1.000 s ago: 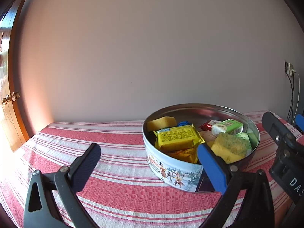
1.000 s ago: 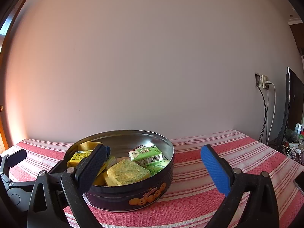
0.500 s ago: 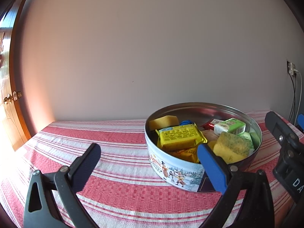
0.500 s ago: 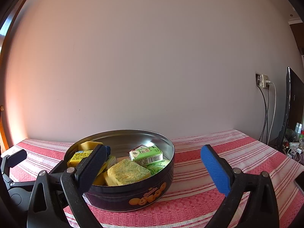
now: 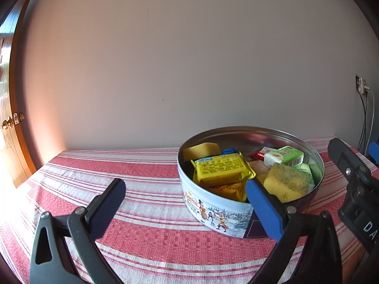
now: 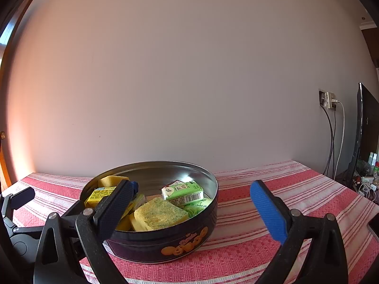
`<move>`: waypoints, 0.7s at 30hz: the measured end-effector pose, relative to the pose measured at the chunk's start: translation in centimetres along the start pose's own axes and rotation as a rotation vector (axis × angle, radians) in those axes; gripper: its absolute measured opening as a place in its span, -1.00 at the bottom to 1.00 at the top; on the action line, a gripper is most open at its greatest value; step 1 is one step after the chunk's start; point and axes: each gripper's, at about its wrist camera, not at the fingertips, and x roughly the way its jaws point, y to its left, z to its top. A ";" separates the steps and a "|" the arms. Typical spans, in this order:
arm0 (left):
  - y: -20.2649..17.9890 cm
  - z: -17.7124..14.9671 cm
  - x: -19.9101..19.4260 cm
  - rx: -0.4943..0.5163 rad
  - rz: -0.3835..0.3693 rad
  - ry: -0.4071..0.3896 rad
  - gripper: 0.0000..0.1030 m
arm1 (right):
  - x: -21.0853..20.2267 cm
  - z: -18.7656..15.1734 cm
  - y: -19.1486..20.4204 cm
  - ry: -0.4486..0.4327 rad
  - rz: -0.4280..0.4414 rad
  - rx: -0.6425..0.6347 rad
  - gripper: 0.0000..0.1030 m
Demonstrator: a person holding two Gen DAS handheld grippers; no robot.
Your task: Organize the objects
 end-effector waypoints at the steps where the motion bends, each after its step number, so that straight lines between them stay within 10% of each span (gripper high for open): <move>1: 0.0 0.0 0.0 0.000 -0.002 0.001 1.00 | 0.1 0.0 0.0 0.000 0.000 -0.001 0.96; 21: 0.0 -0.1 0.2 -0.008 0.006 0.007 1.00 | 0.3 0.0 -0.1 0.001 0.002 0.001 0.96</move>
